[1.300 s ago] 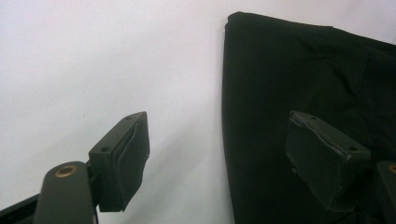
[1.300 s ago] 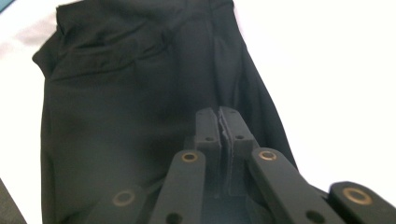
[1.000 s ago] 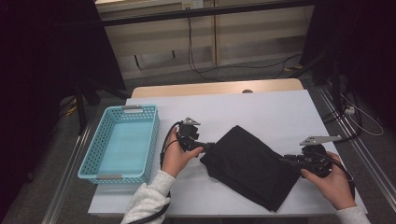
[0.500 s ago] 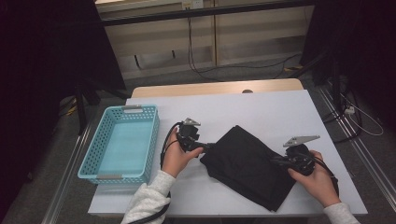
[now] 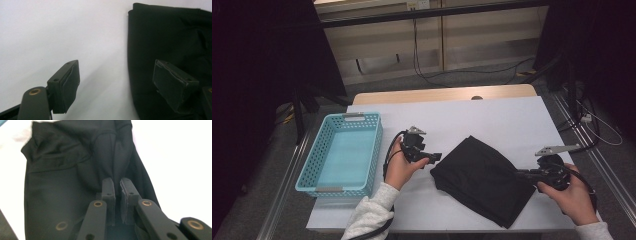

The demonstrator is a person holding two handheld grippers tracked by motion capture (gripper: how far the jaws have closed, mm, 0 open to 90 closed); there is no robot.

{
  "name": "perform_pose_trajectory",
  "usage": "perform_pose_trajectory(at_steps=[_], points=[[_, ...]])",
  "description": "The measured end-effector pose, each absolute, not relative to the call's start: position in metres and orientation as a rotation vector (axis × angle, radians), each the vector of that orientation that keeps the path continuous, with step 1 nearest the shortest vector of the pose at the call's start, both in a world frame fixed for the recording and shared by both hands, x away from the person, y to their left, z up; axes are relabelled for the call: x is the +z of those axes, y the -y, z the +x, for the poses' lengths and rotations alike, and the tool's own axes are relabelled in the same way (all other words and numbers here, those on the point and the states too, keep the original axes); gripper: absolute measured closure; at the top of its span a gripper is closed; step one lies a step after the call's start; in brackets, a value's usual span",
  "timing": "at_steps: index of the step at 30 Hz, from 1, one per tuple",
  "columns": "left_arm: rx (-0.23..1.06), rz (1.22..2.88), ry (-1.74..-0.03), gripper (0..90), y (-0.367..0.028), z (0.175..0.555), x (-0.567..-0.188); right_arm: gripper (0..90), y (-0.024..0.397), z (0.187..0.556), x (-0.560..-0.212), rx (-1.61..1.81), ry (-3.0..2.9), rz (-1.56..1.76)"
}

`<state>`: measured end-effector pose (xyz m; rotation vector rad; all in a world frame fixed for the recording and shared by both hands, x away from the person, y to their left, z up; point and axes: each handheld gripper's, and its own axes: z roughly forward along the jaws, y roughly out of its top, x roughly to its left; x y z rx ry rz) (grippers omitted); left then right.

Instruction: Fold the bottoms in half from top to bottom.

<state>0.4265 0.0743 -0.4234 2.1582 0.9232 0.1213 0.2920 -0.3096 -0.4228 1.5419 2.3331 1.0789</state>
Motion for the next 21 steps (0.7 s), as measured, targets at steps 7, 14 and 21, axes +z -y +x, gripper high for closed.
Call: perform_pose_trajectory(at_steps=[7, 14, 21], points=[[0.124, 2.148, -0.927, 21.8, -0.076, 0.427, -0.422, 64.4, 0.306, 0.295, -0.432, 0.989, -2.307, 1.491], [0.123, 2.158, -0.926, 21.8, -0.075, 0.427, -0.424, 58.3, 0.308, 0.305, -0.443, 0.984, -2.291, 1.513], [0.123, 2.158, -0.931, 21.8, -0.075, 0.427, -0.425, 80.3, 0.304, 0.312, -0.446, 1.043, -2.342, 1.537]])
